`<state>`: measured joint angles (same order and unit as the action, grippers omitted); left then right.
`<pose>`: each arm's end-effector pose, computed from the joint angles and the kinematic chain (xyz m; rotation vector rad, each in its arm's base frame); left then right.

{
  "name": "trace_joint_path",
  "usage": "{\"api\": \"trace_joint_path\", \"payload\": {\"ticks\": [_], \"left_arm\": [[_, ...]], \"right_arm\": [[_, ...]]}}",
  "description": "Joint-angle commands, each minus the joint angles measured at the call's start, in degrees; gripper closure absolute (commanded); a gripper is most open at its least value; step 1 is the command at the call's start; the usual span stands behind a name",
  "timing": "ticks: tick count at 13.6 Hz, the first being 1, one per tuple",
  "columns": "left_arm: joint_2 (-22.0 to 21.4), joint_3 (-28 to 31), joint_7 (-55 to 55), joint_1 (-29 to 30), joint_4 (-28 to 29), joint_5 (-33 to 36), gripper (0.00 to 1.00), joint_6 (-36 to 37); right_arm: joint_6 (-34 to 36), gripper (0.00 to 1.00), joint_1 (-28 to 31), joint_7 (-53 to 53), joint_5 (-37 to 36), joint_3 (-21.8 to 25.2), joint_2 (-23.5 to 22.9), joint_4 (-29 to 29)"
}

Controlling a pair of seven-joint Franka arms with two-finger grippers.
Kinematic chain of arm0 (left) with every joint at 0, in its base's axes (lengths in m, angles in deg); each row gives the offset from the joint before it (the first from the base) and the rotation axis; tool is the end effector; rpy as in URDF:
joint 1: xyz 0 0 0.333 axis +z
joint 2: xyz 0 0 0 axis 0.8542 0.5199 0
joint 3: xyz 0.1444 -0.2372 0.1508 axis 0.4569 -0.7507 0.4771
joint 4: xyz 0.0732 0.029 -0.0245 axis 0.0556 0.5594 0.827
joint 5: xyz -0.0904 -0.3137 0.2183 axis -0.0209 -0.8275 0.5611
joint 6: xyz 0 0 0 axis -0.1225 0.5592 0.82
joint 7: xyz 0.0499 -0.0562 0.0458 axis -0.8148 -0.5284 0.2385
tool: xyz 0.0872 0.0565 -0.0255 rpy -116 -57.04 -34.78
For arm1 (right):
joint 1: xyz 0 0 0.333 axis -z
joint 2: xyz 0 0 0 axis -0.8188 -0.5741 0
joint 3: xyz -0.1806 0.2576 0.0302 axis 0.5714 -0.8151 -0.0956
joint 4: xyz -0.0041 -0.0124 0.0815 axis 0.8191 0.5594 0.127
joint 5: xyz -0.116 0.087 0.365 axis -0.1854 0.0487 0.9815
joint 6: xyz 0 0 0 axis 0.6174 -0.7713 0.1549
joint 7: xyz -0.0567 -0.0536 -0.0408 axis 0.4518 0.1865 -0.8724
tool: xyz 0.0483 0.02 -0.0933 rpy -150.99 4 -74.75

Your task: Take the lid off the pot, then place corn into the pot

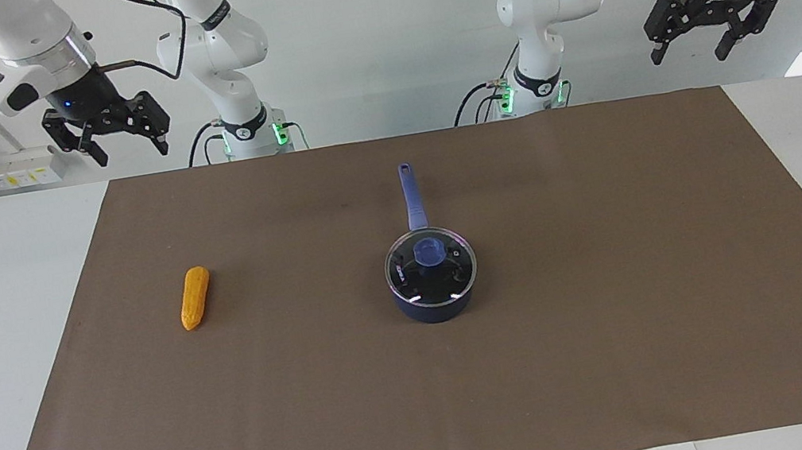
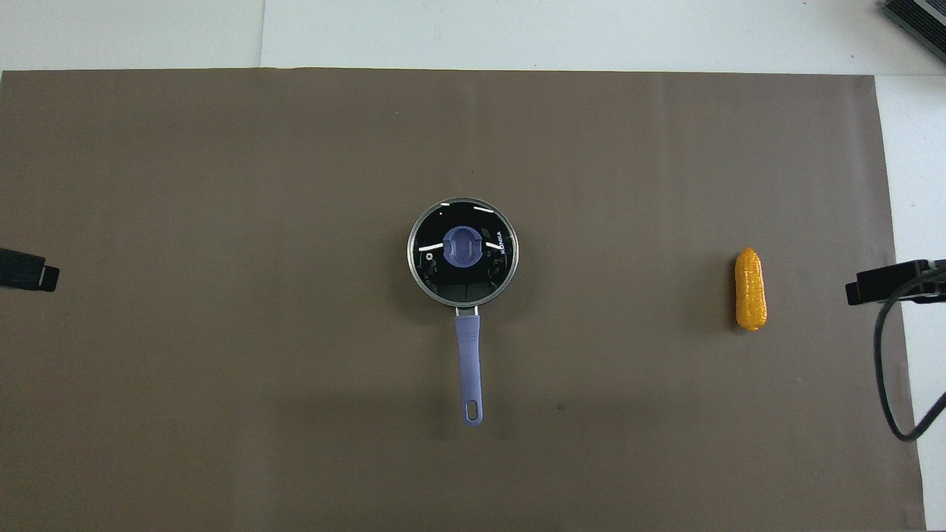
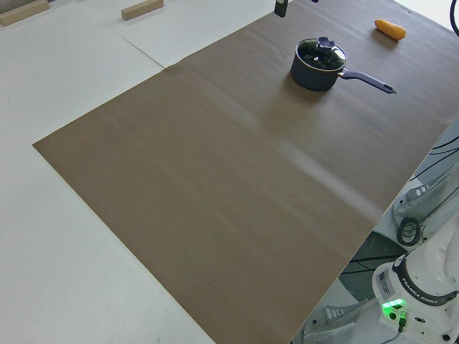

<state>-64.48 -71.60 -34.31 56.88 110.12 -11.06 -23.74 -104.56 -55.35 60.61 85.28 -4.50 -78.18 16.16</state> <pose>0.5115 -0.0305 0.7004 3.1155 -0.2801 -0.0264 0.5065 -0.0218 0.6544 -3.1214 -0.0095 0.0760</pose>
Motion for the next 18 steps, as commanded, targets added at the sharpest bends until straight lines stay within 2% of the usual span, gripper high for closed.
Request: {"api": "trace_joint_path", "payload": {"ticks": [1, 18], "left_arm": [[-1.06, -0.38, -0.79, 0.65, 1.10, 1.10, 0.00, -0.24], [-1.06, -0.47, -0.88, 0.21, 1.02, 0.66, 0.00, -0.33]], "right_arm": [[0.52, 0.00, 0.48, 0.68, 0.73, -0.28, 0.26, -0.28], [0.43, 0.00, 0.65, 0.85, 1.70, 0.07, 0.34, -0.55]]}}
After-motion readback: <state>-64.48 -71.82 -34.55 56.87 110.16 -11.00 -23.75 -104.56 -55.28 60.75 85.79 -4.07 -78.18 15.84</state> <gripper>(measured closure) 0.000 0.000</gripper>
